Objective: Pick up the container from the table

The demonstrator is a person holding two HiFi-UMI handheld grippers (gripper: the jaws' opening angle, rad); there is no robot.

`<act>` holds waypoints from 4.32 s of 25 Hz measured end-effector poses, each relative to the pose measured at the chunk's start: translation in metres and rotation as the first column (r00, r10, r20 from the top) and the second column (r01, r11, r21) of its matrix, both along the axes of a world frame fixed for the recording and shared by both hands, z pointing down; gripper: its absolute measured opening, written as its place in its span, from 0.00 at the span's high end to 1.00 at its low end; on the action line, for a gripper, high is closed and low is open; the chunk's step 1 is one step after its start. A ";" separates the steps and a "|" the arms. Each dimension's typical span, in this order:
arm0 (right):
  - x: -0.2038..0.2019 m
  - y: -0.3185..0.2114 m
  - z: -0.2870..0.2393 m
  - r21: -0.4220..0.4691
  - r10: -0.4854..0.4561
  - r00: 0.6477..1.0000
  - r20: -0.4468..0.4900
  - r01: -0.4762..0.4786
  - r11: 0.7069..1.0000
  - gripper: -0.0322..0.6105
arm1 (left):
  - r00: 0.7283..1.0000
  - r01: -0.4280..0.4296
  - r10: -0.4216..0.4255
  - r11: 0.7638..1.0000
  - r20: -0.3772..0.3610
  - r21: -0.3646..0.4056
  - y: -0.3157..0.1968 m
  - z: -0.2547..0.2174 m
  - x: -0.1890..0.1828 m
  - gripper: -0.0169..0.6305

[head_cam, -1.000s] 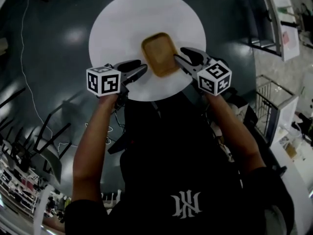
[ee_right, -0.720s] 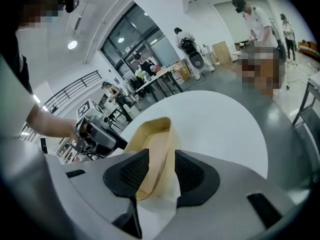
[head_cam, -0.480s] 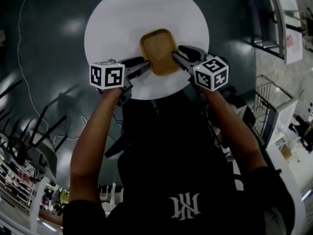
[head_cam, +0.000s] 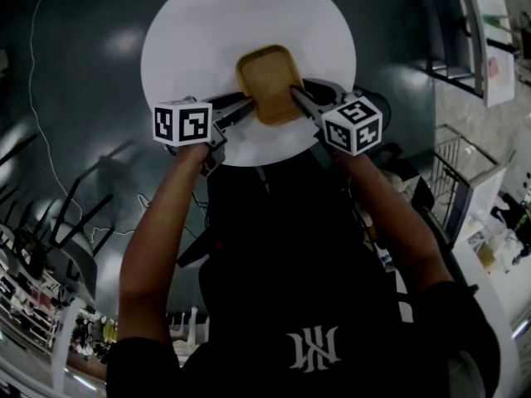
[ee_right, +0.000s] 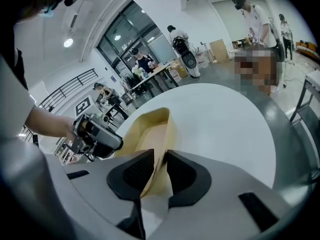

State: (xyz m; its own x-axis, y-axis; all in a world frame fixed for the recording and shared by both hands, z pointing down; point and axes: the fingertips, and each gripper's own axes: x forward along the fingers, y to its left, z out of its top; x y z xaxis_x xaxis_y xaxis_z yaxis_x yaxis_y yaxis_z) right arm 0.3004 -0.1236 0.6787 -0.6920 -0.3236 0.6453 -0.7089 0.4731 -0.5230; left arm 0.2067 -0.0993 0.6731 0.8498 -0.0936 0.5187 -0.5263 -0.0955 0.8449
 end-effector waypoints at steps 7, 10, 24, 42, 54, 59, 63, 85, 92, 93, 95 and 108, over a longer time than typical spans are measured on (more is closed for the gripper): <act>0.003 0.005 -0.002 0.002 0.015 1.000 -0.005 -0.015 1.000 0.82 | 1.000 -0.013 0.013 1.000 0.001 -0.002 0.005 -0.001 0.008 0.84; 0.006 0.006 -0.004 -0.005 0.043 0.999 0.008 -0.043 0.999 0.83 | 0.999 -0.036 0.036 0.999 0.018 0.005 0.008 -0.001 0.011 0.85; -0.016 -0.010 -0.070 0.131 0.064 0.997 0.054 -0.070 0.989 0.84 | 0.999 -0.044 0.043 0.990 0.016 0.131 -0.013 -0.060 -0.014 0.89; -0.097 -0.051 -0.282 0.561 0.071 0.993 0.099 -0.115 0.820 0.84 | 1.000 -0.024 0.023 0.801 0.010 0.598 -0.067 -0.259 -0.100 0.90; -0.153 -0.013 -0.439 0.812 0.061 0.987 0.152 -0.159 0.561 0.84 | 0.999 0.016 0.020 0.523 -0.031 0.852 -0.043 -0.411 -0.154 0.91; -0.159 0.019 -0.488 0.875 0.074 0.982 0.172 -0.187 0.447 0.84 | 0.999 0.032 0.027 0.398 -0.046 0.917 -0.015 -0.460 -0.160 0.91; -0.157 0.049 -0.518 0.900 0.077 0.977 0.198 -0.213 0.381 0.84 | 0.998 0.049 0.027 0.293 -0.059 0.955 0.009 -0.493 -0.158 0.92; -0.102 0.158 -0.576 0.913 0.074 0.953 0.293 -0.302 0.274 0.84 | 0.997 0.060 0.048 0.125 -0.067 0.990 0.107 -0.563 -0.104 0.92; -0.077 0.201 -0.563 0.891 0.045 0.943 0.329 -0.326 0.317 0.84 | 0.999 0.022 0.021 0.172 -0.026 0.985 0.155 -0.546 -0.082 0.92; -0.078 0.200 -0.565 0.891 0.034 0.944 0.327 -0.321 0.320 0.84 | 1.000 0.021 0.011 0.172 -0.024 0.985 0.154 -0.548 -0.082 0.92; -0.082 0.199 -0.562 0.888 0.015 0.946 0.324 -0.310 0.339 0.84 | 1.000 0.018 -0.013 0.177 -0.016 0.984 0.153 -0.548 -0.085 0.92; -0.083 0.201 -0.537 0.863 -0.055 0.952 0.303 -0.249 0.439 0.84 | 0.995 0.010 -0.097 0.252 0.016 0.968 0.162 -0.522 -0.086 0.92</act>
State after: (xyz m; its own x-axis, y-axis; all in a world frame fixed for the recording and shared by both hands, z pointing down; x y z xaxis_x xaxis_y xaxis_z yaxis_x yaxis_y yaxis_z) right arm 0.2174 0.0778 0.1413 -0.6941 -0.6828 -0.2282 -0.6983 0.7156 -0.0174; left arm 0.1209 0.0627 0.1515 0.7939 -0.6057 0.0533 -0.6075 -0.7863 0.1123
